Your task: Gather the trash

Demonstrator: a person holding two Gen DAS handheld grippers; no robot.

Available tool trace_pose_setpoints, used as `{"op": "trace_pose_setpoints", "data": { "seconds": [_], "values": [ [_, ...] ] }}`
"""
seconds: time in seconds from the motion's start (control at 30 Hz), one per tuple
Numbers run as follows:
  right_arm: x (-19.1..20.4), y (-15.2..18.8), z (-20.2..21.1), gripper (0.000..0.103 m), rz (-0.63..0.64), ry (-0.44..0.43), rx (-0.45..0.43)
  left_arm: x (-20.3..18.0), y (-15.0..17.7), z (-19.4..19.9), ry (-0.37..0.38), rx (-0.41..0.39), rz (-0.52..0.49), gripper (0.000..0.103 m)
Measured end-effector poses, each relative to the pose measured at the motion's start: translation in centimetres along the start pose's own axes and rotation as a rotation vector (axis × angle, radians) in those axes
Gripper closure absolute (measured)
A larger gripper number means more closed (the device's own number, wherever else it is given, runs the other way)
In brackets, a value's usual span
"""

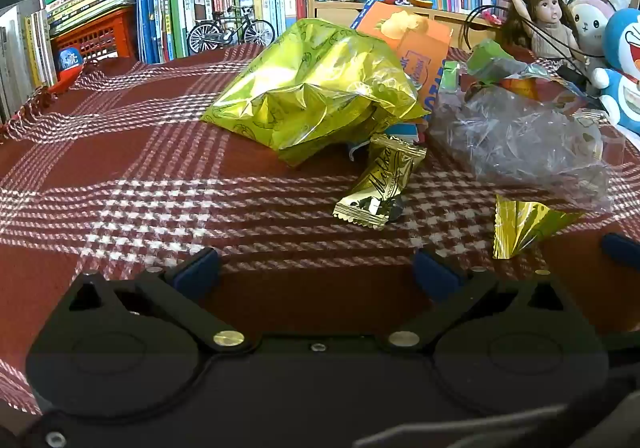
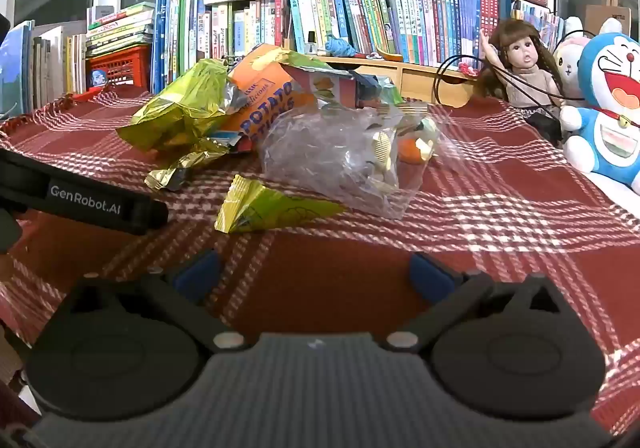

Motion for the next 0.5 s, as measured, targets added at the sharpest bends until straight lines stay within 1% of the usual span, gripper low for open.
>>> {"op": "trace_pose_setpoints", "data": {
  "seconds": [0.5],
  "values": [
    [0.01,-0.02,-0.05,0.000,-0.002,0.003,0.003,0.00,0.01,-0.01,-0.001,0.003,-0.001,0.000]
  ]
}}
Point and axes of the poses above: each gripper's, at about its wrist camera, not at the fingertips, and z roughly against the way its jaws point, x to its left, y to its underside, the point moved 4 cm from there along -z, roughly the way its jaws point, and after that the axes turned 12 degrees about -z, right-handed, at the moved point
